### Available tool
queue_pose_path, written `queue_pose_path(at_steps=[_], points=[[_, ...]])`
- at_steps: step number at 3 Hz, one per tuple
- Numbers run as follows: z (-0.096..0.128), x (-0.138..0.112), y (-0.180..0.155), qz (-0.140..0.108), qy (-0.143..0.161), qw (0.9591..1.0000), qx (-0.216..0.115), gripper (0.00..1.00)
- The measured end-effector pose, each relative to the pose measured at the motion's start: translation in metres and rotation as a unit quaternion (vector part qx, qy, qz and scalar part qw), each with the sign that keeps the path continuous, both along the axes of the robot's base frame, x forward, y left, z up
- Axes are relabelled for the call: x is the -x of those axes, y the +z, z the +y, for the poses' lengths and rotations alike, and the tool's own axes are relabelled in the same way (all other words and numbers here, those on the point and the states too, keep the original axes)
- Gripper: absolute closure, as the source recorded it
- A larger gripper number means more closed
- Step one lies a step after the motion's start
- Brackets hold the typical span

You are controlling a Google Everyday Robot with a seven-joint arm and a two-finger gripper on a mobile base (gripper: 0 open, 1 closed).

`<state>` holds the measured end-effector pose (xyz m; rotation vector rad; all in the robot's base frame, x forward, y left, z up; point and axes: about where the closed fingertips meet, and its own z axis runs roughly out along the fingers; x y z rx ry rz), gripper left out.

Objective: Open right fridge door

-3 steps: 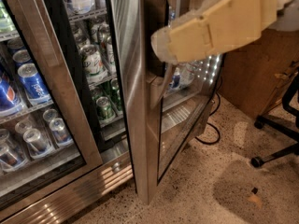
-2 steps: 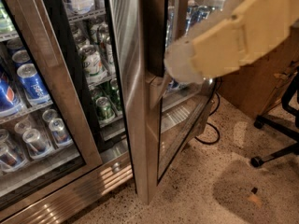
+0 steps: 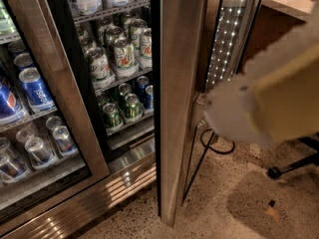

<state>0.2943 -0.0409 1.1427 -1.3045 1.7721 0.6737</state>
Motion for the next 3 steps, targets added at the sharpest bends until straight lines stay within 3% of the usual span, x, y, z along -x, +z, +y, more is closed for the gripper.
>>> queue_pose_path(at_steps=[3], points=[[0.0000,0.0000,0.0000,0.000,0.000,1.0000,0.000,0.00]])
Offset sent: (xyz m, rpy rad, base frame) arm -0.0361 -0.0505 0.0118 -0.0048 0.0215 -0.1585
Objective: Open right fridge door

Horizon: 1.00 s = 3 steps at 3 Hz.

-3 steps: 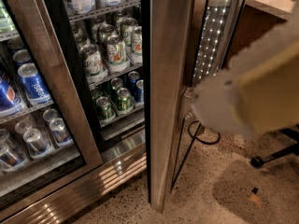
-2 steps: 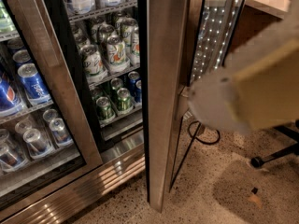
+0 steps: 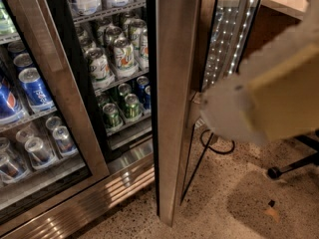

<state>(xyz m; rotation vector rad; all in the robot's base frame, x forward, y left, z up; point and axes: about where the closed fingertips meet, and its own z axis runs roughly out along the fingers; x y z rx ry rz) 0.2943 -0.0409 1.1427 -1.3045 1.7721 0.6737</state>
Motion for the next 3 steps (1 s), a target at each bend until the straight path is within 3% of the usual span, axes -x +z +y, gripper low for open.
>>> queue_pose_path(at_steps=[3], points=[[0.0000,0.0000,0.0000,0.000,0.000,1.0000,0.000,0.00]])
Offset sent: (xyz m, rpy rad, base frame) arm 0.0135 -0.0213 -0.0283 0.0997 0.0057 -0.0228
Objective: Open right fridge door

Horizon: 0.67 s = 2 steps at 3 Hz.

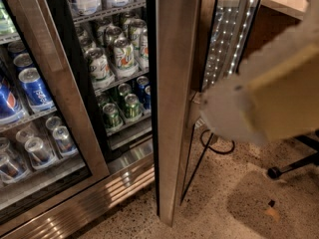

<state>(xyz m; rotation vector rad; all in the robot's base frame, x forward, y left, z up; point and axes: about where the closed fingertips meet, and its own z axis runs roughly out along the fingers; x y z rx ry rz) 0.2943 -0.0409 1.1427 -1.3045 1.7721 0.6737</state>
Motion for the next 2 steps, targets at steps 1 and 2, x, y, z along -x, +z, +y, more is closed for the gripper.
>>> queue_pose_path(at_steps=[1,2], points=[[0.0000,0.0000,0.0000,0.000,0.000,1.0000,0.000,0.00],[0.0000,0.0000,0.0000,0.000,0.000,1.0000,0.000,0.00]])
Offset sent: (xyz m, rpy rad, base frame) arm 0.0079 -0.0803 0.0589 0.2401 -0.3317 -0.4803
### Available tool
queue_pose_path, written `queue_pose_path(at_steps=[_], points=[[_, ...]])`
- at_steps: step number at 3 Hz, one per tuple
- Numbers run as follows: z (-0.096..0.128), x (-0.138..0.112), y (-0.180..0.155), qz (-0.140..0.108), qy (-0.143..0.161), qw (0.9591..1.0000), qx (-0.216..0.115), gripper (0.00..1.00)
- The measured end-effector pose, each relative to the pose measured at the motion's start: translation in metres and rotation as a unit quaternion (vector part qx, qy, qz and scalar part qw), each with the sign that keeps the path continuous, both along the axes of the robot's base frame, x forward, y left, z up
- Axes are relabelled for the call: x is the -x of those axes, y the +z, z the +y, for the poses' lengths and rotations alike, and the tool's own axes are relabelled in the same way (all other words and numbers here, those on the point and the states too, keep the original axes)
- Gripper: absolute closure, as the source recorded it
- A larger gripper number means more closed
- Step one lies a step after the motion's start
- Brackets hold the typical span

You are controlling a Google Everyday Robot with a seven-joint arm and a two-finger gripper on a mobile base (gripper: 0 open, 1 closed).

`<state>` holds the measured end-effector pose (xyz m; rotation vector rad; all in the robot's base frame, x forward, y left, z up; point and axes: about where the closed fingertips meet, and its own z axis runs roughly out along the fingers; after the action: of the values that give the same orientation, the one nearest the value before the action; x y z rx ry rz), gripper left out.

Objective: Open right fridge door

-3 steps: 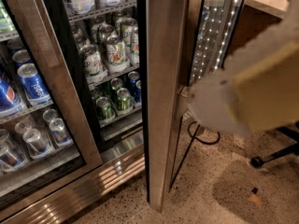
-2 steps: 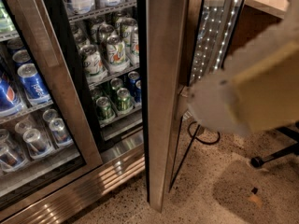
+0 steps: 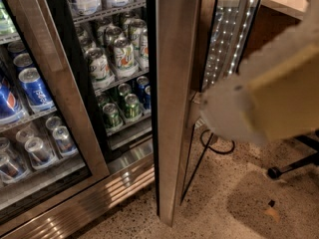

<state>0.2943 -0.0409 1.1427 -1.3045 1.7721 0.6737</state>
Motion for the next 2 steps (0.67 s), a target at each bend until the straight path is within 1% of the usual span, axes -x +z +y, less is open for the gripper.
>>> queue_pose_path(at_steps=[1,2], points=[[0.0000,0.0000,0.0000,0.000,0.000,1.0000,0.000,0.00],[0.0000,0.0000,0.0000,0.000,0.000,1.0000,0.000,0.17]])
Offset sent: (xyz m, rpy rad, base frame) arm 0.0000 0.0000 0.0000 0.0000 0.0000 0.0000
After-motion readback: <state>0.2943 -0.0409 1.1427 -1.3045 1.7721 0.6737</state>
